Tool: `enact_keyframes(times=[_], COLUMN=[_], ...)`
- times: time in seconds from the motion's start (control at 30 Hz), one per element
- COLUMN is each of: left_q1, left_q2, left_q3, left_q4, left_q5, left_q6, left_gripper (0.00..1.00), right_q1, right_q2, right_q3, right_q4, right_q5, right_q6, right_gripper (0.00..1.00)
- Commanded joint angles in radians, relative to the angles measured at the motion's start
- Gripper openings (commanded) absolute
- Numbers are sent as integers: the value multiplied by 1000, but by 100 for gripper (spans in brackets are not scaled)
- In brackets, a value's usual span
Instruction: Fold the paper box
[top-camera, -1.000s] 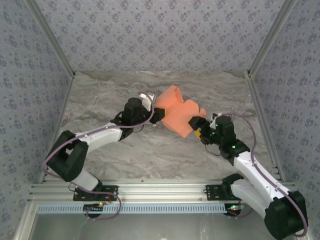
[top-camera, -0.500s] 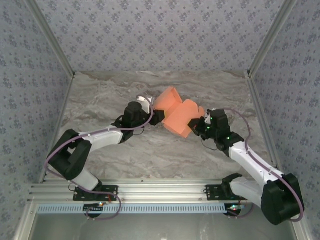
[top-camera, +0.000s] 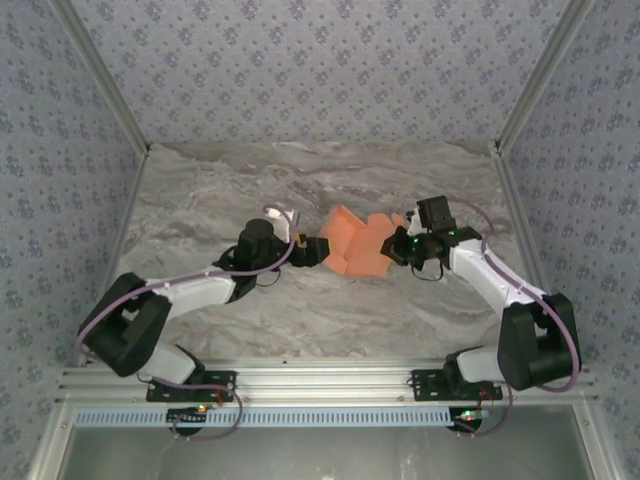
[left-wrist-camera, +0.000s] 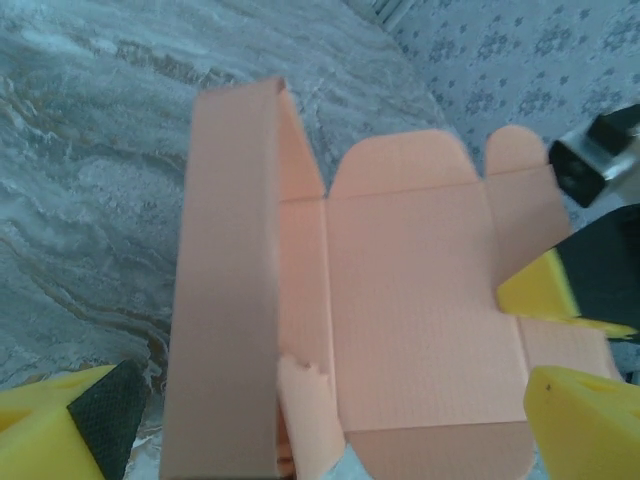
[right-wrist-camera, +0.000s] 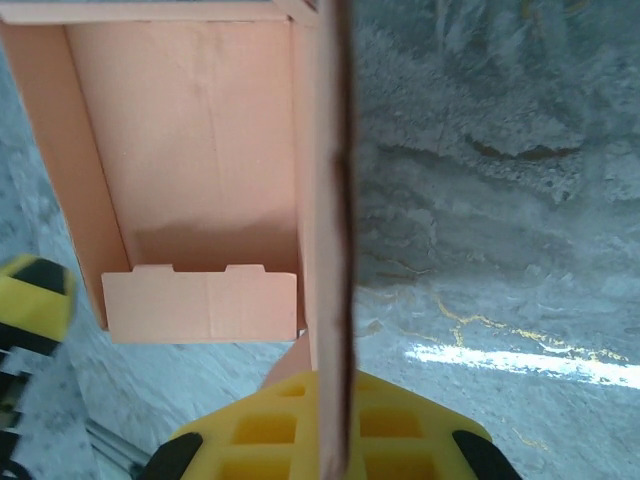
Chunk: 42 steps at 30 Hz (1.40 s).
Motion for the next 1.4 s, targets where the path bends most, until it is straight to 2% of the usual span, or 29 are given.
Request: enact_keyframes(times=[0.0,0.1,0.2,0.33,0.4,0.47,0.53,0.67,0.83,0.97,1.0,1.1,1.23,1.3,1.37], left_q1=[27,62,108,143,142,143,143,141,125,124,124,122,98,61,24], left_q2=[-104,-124,-119,-129,-144,-160,-160,-103,-69,-56,-51,-34,3,7,-4], left_q3=[51,99,106,64,54,50,37,20,0,-36,-49,-81,-75,-67,-67], left_q4=[-206,-384,-449,-389,-371,-390,-381,-306,-275,-231,-213,-183,-213,-238,-240], left_q5=[-56,-88,-87,-22,-4,-23,-51,63,98,119,136,170,197,186,179], left_q6=[53,117,89,46,59,62,46,108,178,99,70,3,7,52,85], left_gripper=[99,99,99,99,99,99,99,99,99,98,98,98,97,95,94], right_q1=[4,14,39,97,130,175,219,284,365,389,389,383,390,391,394], right_q2=[34,64,87,149,188,208,217,217,221,226,227,228,230,226,223], right_q3=[90,160,230,360,421,450,467,504,546,564,569,573,585,580,576], right_q4=[-226,-322,-399,-531,-599,-630,-648,-656,-670,-660,-660,-627,-626,-635,-648], right_q5=[-29,-27,1,115,218,289,323,364,542,660,667,674,654,621,605], right_q6=[-190,-292,-401,-569,-646,-719,-779,-899,-1039,-1096,-1104,-1133,-1133,-1138,-1151], right_gripper=[0,0,0,3,4,10,10,10,13,27,32,36,43,43,38])
